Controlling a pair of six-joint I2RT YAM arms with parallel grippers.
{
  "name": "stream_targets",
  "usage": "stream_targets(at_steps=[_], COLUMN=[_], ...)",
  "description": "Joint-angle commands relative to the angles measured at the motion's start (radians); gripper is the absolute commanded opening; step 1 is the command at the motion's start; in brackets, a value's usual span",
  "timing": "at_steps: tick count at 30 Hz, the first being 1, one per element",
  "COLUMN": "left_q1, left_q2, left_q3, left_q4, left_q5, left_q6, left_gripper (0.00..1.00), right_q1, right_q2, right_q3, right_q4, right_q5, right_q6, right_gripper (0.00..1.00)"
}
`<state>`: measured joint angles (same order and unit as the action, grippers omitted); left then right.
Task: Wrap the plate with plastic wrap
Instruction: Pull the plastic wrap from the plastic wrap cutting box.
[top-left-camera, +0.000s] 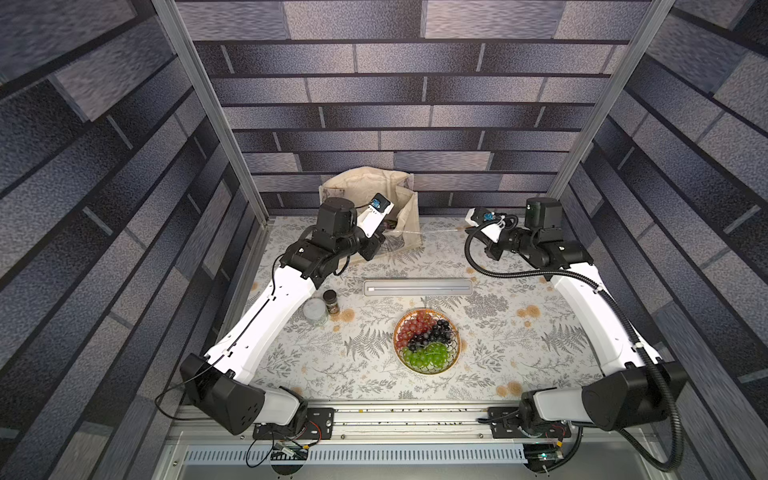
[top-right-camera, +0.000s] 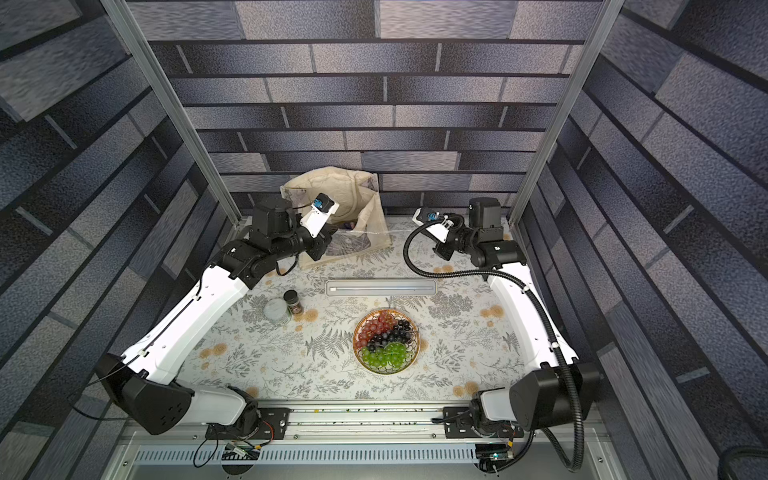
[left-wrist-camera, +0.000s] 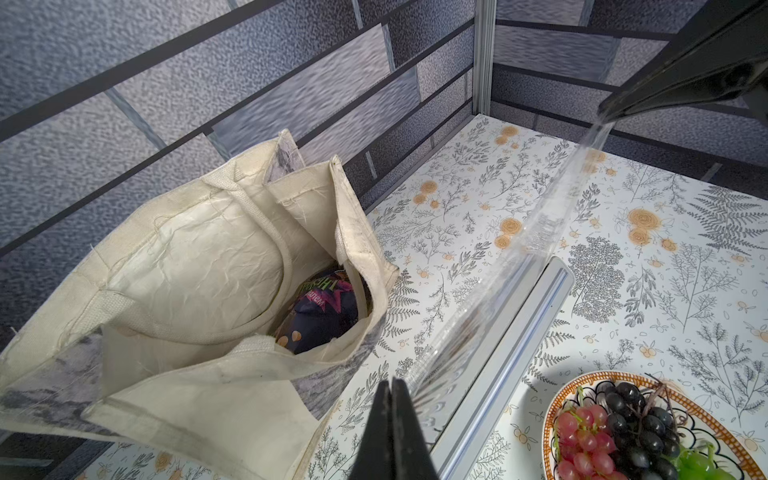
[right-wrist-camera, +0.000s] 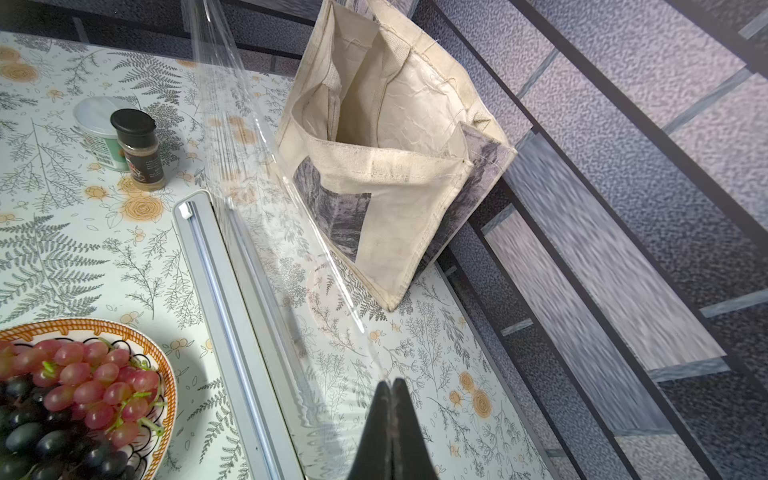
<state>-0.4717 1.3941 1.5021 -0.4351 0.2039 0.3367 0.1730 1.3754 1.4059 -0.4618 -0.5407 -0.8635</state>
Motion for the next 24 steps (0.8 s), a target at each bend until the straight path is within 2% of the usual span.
stream_targets(at_steps=[1, 9, 17, 24], left_q1=[0.008, 0.008, -0.002, -0.008], left_q2=[0.002, 0.033, -0.047, -0.074], left_q3=[0.020, 0.018, -0.061, -0.060], left_q4=[0.021, 0.011, -0.023, -0.018], left_q5=[-0.020, -0.016, 0.031, 0.026], left_q6=[-0.014, -0.027, -0.012, -0.033], left_gripper=[0.00, 0.00, 0.00, 0.00], right_q1=[0.004, 0.011, 0.017, 0.022], right_q2=[0.010, 0.022, -0.058, -0.073], right_q3=[-0.012, -0.014, -0.095, -0.067], right_q4=[0.063, 0.032, -0.006, -0.003], right_q5=[0.025, 0.019, -0.014, -0.002], right_q6=[0.018, -0.014, -0.066, -0.022], right_gripper=[0.00, 0.00, 0.00, 0.00])
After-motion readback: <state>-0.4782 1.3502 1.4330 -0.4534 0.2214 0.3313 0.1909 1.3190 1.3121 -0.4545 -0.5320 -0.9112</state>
